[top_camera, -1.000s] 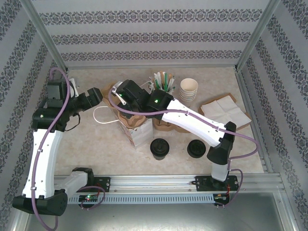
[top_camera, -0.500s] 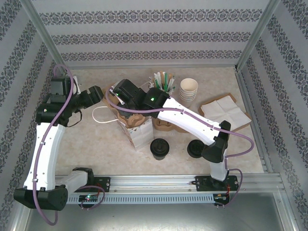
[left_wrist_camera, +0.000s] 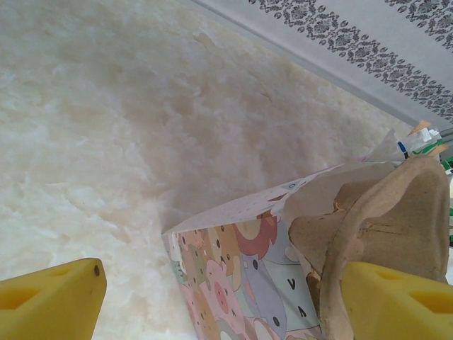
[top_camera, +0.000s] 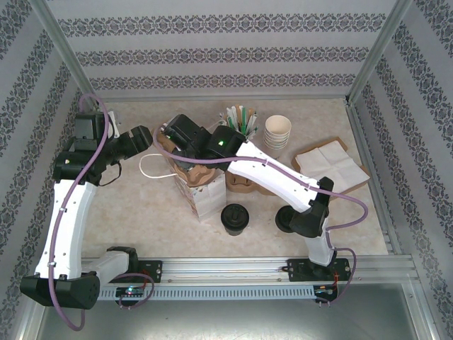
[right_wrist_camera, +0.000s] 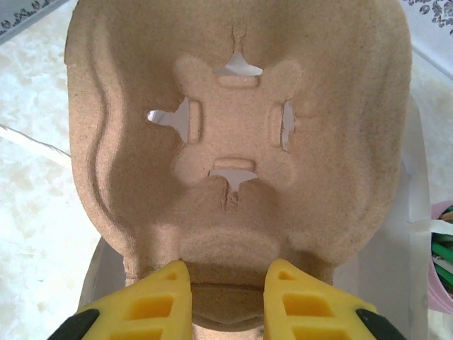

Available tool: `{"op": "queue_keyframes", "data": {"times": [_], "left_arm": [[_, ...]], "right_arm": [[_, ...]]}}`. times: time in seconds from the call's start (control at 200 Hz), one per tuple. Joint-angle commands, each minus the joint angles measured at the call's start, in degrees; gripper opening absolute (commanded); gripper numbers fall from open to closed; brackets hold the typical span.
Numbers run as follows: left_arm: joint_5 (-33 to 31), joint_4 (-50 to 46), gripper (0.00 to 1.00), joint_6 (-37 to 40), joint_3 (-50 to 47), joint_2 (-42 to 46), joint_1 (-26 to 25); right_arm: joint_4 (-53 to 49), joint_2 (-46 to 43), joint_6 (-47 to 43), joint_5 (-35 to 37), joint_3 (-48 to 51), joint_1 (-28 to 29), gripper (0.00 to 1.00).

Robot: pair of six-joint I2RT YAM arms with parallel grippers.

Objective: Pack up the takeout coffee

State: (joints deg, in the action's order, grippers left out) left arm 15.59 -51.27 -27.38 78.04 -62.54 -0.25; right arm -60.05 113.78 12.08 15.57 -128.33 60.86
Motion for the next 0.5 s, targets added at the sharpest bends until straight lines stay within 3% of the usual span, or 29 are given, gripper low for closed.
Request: {"op": "queue_keyframes", "data": {"times": [0.0, 0.495], "left_arm": [[0.46, 0.95, 0.86, 0.82, 0.9, -0.22, 0.43], [-0.33, 0.49, 0.86, 1.8, 1.17, -1.95, 0.43]], "right_arm": [[-2.0, 0.88, 1.39, 2.6, -1.68, -0.08, 0.21], [-2.61, 2.81, 4.1, 0.61, -0.52, -0.73, 0.2]]}}
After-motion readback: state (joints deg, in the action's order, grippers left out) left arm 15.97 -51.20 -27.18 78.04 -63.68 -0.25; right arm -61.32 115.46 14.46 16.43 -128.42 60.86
